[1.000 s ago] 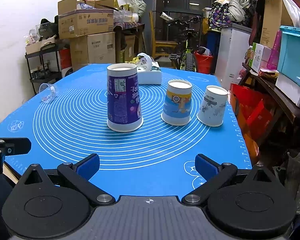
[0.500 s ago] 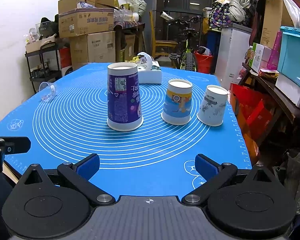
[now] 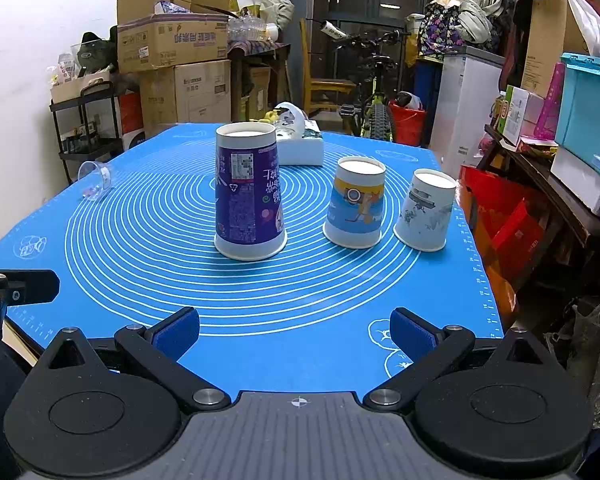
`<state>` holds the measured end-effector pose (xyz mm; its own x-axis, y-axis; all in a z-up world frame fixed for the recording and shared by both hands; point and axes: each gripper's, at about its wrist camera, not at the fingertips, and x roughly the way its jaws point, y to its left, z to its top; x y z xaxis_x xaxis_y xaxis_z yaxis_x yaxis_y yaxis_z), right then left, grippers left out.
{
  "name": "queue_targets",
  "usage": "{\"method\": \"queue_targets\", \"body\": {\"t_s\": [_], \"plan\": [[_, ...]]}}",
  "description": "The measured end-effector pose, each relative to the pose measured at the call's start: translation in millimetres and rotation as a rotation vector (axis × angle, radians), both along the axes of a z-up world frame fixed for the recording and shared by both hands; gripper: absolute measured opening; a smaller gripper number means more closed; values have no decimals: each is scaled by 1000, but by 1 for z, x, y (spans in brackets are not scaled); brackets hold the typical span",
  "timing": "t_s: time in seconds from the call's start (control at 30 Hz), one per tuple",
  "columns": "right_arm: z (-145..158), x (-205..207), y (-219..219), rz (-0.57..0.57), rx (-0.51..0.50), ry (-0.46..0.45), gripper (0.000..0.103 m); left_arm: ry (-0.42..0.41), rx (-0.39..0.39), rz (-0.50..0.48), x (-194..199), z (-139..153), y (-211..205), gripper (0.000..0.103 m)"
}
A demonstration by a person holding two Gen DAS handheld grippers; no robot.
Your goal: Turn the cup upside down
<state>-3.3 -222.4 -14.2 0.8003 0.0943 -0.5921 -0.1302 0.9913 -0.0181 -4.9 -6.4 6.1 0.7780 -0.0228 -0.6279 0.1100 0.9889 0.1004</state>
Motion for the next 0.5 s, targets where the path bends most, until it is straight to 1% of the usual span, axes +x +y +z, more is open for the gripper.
{"method": "queue_targets", "body": {"t_s": [0.5], "plan": [[0,1,1,0,1,1,101,0,-4,0,0,0,1,103]]}}
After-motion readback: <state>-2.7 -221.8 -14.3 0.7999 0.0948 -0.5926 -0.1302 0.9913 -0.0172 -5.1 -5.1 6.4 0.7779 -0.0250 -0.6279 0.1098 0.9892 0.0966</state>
